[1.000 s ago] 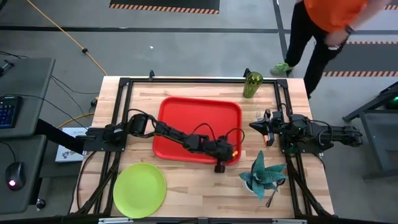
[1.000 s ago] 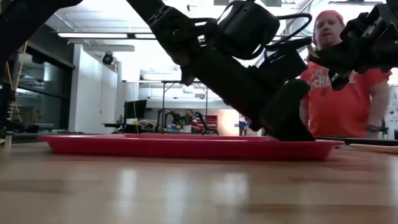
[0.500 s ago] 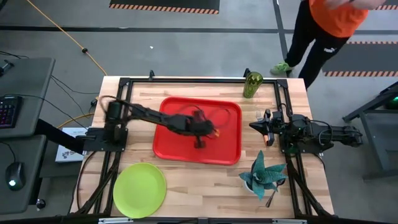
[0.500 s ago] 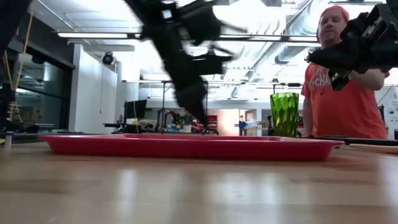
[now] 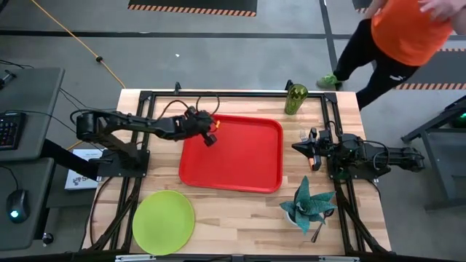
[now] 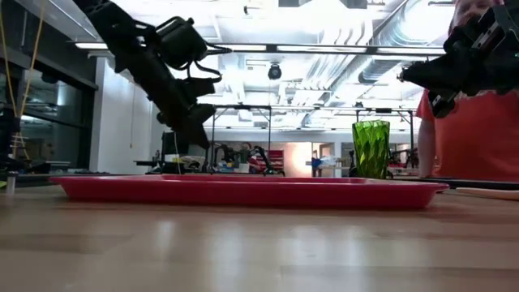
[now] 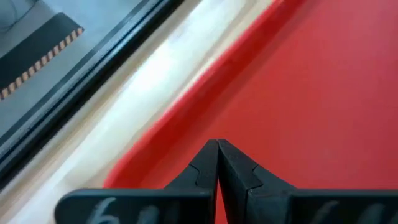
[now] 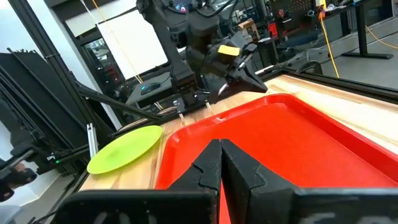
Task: Pick and place plate/cup/fork/spoon on tray
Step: Move the red serving tray to the center of the table
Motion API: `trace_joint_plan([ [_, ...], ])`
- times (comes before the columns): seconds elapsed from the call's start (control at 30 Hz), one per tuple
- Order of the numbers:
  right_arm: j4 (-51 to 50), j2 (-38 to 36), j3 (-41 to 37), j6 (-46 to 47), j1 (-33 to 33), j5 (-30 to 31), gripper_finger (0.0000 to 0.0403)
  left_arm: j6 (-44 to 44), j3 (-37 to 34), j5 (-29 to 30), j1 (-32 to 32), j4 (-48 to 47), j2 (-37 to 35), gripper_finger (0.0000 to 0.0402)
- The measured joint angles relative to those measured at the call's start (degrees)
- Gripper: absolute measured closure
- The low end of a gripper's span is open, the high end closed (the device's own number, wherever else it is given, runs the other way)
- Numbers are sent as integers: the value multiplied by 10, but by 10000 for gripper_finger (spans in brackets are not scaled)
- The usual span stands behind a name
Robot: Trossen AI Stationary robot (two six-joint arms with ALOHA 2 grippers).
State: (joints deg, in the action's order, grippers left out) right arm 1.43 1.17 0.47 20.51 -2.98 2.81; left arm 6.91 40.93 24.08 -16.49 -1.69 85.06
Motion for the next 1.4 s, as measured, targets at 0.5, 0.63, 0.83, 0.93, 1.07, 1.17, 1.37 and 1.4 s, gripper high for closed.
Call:
trace_joint_plan([
  [0.5, 0, 0, 0, 0, 0, 0, 402, -31, 1, -42, -130, 3, 0, 401],
  [0.63, 0, 0, 0, 0, 0, 0, 402, -39, 21, -87, -191, -6, 16, 401],
  [0.83, 0, 0, 0, 0, 0, 0, 402, -26, 97, -152, -248, -83, 89, 401],
  [0.93, 0, 0, 0, 0, 0, 0, 402, -20, 155, -166, -255, -144, 131, 401],
  [1.07, 0, 0, 0, 0, 0, 0, 402, -16, 209, -165, -254, -193, 167, 401],
  [1.17, 0, 0, 0, 0, 0, 0, 402, -10, 235, -180, -254, -228, 187, 401],
  [1.37, 0, 0, 0, 0, 0, 0, 402, -5, 243, -188, -254, -274, 205, 401],
  [1.4, 0, 0, 0, 0, 0, 0, 402, -5, 243, -183, -254, -279, 206, 401],
])
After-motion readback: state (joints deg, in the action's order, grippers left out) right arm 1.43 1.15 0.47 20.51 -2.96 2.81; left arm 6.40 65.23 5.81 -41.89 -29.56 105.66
